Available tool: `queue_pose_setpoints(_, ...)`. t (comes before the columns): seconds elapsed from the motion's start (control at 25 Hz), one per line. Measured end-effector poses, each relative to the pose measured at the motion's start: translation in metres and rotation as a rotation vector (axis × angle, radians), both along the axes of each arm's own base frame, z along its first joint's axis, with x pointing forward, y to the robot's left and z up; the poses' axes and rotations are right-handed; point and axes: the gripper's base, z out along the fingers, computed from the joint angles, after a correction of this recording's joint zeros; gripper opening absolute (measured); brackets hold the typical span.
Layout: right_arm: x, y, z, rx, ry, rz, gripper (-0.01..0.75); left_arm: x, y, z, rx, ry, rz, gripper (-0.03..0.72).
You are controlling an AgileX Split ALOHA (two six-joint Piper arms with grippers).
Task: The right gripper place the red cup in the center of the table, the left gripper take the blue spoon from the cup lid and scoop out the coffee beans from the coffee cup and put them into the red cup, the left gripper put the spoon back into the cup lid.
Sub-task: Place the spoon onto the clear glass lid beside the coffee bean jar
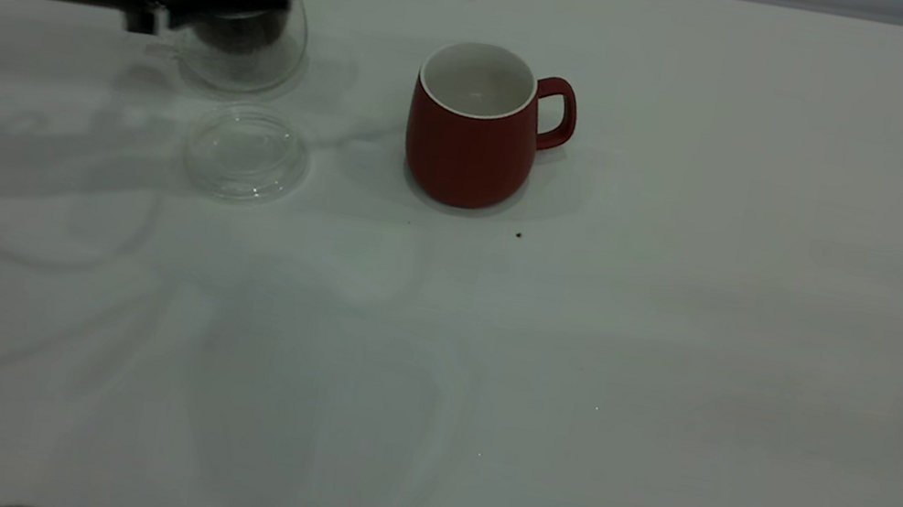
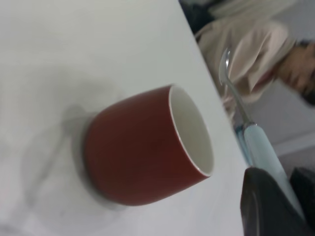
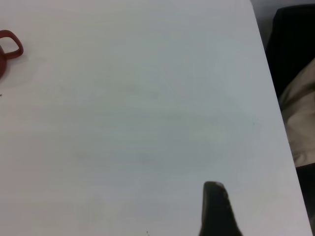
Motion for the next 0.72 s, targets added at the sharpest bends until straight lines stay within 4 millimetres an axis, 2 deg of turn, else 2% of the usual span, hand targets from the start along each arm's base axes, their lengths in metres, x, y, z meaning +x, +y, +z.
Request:
queue_pose_setpoints(0.16, 0.000, 0.000, 0.000, 0.000, 0.000, 0.000, 0.504, -0.004, 0.051, 0.002, -0.040, 0.162, 0.101, 0.126)
queue_pose_setpoints(0.28, 0.000, 0.000, 0.000, -0.001, 0.000, -0.001, 0.504, -0.018, 0.086, -0.003, -0.037, 0.328, 0.122, 0.126)
queue_pose_setpoints(0.4, 0.000, 0.000, 0.000, -0.001, 0.000, -0.001, 0.504, -0.036, 0.109, -0.009, 0.016, 0.427, 0.075, 0.126)
queue_pose_setpoints(0.52, 0.000, 0.000, 0.000, -0.001, 0.000, -0.001, 0.504, -0.047, 0.118, -0.013, 0.071, 0.457, 0.015, 0.126)
queue_pose_setpoints(0.72, 0.000, 0.000, 0.000, -0.001, 0.000, -0.001, 0.504, -0.045, 0.114, -0.012, 0.076, 0.409, 0.004, 0.126)
